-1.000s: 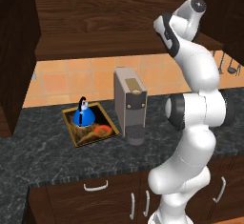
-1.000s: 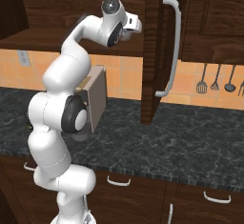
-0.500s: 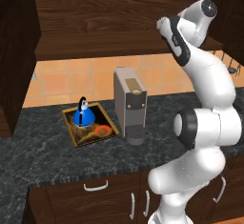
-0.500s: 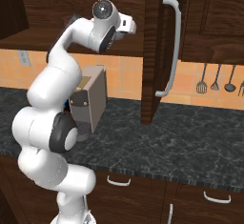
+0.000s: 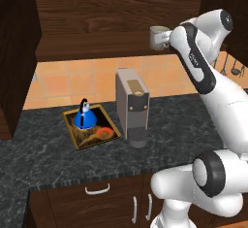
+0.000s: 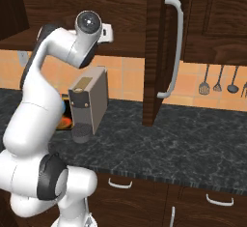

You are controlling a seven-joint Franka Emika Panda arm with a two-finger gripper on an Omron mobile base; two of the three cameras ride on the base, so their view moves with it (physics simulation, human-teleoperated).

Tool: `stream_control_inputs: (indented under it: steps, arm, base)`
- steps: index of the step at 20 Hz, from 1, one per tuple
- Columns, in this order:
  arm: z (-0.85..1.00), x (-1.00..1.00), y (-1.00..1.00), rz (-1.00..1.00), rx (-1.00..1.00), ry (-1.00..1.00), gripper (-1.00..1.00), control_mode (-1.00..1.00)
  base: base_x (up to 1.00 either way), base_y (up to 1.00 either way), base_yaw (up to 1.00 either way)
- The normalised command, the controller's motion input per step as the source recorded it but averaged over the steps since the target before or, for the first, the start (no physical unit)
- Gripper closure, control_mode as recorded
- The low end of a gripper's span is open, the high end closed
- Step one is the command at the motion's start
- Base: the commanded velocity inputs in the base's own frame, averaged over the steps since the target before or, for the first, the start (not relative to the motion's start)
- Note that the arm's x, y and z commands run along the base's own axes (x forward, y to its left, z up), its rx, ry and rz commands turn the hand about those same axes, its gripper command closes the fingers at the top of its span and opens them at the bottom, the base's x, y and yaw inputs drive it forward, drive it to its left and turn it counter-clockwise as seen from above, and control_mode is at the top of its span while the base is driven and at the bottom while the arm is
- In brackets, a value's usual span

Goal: Pick the kettle from the counter and place it on the tray. Then pick the mug from the cabinet and place it on the tray. Then close the cabinet doors.

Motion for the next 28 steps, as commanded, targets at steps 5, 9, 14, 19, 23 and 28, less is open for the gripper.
stream_control_inputs:
  steps: [5, 9, 14, 19, 23, 28]
  arm:
    - [-0.07, -0.73, 1.00, 0.03, 0.00, 0.17, 1.00, -1.00]
    - [-0.38, -0.33, 0.99, 0.00, 0.00, 0.26, 1.00, -1.00]
    - [-0.11, 0.00, 0.28, 0.00, 0.00, 0.07, 1.00, -1.00]
    - [0.00, 0.00, 0.00, 0.00, 0.00, 0.00, 1.00, -1.00]
    - [-0.58, 0.00, 0.42, 0.00, 0.00, 0.04, 1.00, -1.00]
    - [-0.98, 0.00, 0.53, 0.00, 0.00, 0.07, 1.00, -1.00]
  base:
    - [0.00, 0.00, 0.00]
    - [0.00, 0.00, 0.00]
    - [0.00, 0.00, 0.00]
    - [0.00, 0.00, 0.00]
    - [0.00, 0.00, 0.00]
    - [0.00, 0.00, 0.00]
